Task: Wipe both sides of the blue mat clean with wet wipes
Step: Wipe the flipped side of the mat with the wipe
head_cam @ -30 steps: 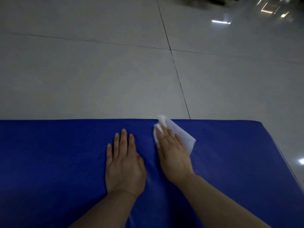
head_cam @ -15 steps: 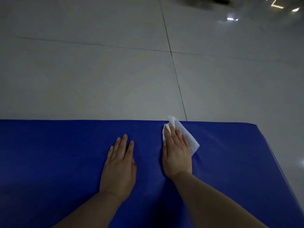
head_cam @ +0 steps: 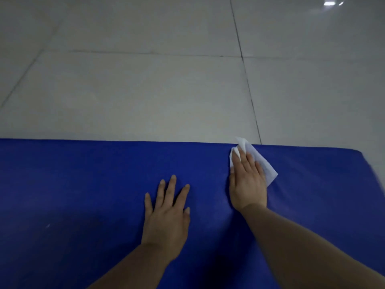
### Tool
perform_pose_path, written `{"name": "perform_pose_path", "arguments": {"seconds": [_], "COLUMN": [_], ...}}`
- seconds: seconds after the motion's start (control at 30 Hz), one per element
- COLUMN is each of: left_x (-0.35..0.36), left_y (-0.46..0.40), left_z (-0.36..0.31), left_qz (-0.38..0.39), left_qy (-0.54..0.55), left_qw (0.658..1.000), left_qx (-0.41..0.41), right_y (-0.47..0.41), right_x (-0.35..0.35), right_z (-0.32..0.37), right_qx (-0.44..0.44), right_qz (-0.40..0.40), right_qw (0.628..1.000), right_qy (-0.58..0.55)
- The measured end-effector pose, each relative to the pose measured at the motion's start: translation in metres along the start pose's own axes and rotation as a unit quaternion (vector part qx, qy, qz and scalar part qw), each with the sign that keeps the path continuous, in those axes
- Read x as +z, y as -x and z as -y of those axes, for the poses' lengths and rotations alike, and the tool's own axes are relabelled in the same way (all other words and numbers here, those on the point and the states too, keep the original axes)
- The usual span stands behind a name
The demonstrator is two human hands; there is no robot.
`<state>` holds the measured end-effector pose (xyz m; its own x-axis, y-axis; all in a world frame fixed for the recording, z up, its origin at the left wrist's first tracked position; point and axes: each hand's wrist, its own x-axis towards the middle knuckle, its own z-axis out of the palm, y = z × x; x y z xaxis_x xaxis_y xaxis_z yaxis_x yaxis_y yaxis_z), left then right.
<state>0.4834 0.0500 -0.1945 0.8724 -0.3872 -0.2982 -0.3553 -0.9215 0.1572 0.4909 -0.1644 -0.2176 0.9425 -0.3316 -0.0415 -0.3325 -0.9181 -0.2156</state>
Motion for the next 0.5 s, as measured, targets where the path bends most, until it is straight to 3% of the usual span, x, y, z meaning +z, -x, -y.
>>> {"name": "perform_pose_path", "arguments": {"seconds": [0.2, 0.33, 0.37, 0.47, 0.5], "left_x": [0.026, 0.034, 0.035, 0.037, 0.036], "left_y": [-0.004, -0.006, -0.007, -0.007, -0.007], "left_z": [0.003, 0.005, 0.006, 0.005, 0.005], "left_qz": [-0.124, -0.154, -0.158, -0.165, -0.167], "left_qy": [0.014, 0.032, 0.028, 0.013, 0.015], "left_qw": [0.992, 0.987, 0.987, 0.986, 0.986], "left_qx": [0.020, 0.022, 0.020, 0.019, 0.019], "right_y": [-0.001, -0.002, 0.001, 0.021, 0.019], "right_x": [0.002, -0.001, 0.001, 0.017, 0.014], "right_z": [0.001, 0.020, 0.034, 0.054, 0.043], "right_qx": [-0.003, 0.050, 0.027, -0.162, -0.168], "right_qz": [-0.008, 0.015, 0.012, 0.003, 0.003], "right_qw": [1.000, 0.997, 0.998, 0.986, 0.985], "right_qy": [0.005, 0.059, 0.062, 0.027, 0.034]}}
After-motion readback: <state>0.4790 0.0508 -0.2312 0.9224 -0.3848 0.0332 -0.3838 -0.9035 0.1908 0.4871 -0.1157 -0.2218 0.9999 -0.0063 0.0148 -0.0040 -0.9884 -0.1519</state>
